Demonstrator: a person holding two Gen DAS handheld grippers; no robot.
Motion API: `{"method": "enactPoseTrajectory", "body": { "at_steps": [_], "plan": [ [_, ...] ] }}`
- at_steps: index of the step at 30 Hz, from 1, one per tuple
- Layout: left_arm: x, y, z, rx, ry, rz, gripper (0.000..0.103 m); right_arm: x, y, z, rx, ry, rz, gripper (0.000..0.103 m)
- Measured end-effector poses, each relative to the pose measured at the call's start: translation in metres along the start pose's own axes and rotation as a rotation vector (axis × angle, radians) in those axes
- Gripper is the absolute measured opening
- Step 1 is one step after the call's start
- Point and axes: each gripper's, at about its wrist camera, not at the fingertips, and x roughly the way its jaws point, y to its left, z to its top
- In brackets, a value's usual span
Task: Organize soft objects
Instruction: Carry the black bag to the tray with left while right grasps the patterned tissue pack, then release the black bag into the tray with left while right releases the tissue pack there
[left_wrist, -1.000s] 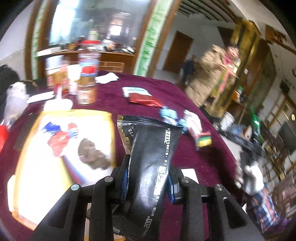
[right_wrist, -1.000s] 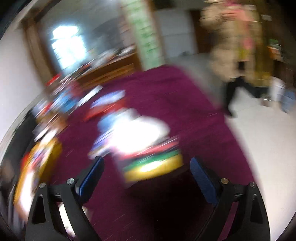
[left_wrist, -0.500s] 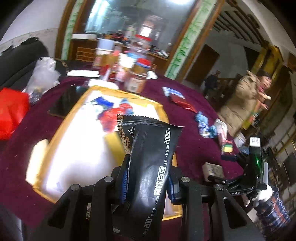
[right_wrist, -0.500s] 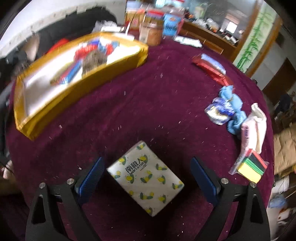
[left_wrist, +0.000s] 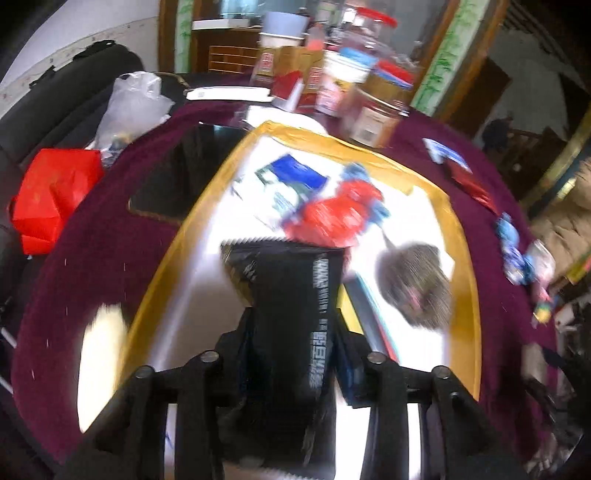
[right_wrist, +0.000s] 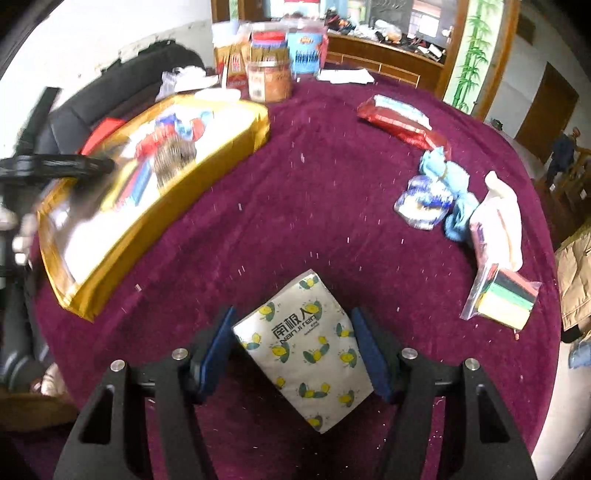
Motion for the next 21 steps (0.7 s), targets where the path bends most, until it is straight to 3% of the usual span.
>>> {"method": "enactPoseTrajectory", "body": {
  "at_steps": [2,5,6,9,12,13,18,21],
  "plan": [
    [-0.002,-0.001,0.007,0.001,-0.043,-0.001,0.048,-0.007,0.002,0.008,0.014,-0.014,0.025,0.063],
    [-0.014,-0.006,0.01,0.022,-0.157,-0.037,0.077,-0.013,0.015,0.022,0.039,-0.02,0.113,0.064],
    [-0.016,-0.008,0.01,0.03,-0.189,-0.041,0.082,-0.012,0.02,0.027,0.045,-0.017,0.145,0.064],
    [-0.004,-0.009,0.011,0.03,-0.199,-0.024,0.083,-0.006,0.041,0.047,0.056,-0.007,0.237,0.064],
    [0.017,0.002,0.012,-0.066,-0.077,-0.058,0.083,0.003,0.066,0.065,0.063,0.007,0.327,0.064],
    [0.02,0.006,0.012,-0.091,-0.056,-0.027,0.083,0.006,0.073,0.071,0.059,0.012,0.341,0.064],
    [0.02,0.003,0.001,-0.126,-0.036,-0.011,0.084,0.022,0.105,0.093,0.027,0.046,0.37,0.064],
    [0.015,0.006,-0.002,-0.173,-0.05,-0.08,0.084,0.033,0.111,0.1,0.036,0.067,0.395,0.064]
  ]
}}
